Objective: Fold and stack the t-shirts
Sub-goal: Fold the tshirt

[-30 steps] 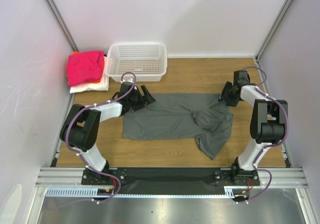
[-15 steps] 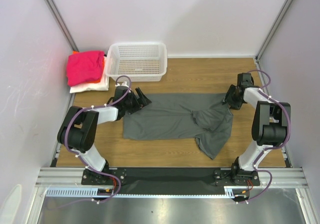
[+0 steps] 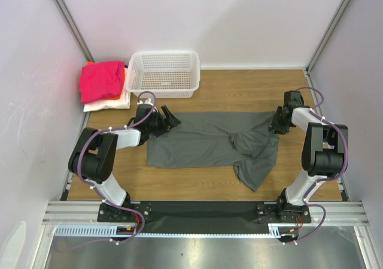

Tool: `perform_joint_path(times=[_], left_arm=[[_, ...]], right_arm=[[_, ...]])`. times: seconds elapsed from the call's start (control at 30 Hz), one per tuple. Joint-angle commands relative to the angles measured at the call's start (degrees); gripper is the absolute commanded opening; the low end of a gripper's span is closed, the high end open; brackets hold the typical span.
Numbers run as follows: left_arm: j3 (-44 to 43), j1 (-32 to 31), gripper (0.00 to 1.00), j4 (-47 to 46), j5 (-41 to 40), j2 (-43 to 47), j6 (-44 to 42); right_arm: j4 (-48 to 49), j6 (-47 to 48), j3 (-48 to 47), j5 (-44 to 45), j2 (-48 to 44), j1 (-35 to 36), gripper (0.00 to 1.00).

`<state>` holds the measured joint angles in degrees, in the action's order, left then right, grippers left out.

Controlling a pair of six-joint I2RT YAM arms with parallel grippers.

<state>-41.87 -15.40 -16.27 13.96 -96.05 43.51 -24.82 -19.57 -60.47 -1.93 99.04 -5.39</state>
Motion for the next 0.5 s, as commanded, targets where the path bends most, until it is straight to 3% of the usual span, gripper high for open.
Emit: perform_joint_path(times=[0.0,0.13,0.27,0.47], left_arm=[[1.26,0.81,0.88,0.45,0.55,1.22,0.0],[1.26,1.25,0.88,0.8,0.28,1.57,-0.26],[1.17,1.69,0.88,1.33,-0.33,1.74,-0.44],[0.74,2.39,0.88,1.77,-0.95,1.57,-0.35]], right_arm=[[2.14,0.76,-0.09,0.53,-0.61,-0.33,0.32],[2.23,1.29,-0.7,1.14,0.18,-0.5,0.2],[1.97,1.55,-0.7,1.76,-0.34,-0.68,0.01],[1.09,1.99,-0.44,1.85,-0.52,-1.29,0.0]])
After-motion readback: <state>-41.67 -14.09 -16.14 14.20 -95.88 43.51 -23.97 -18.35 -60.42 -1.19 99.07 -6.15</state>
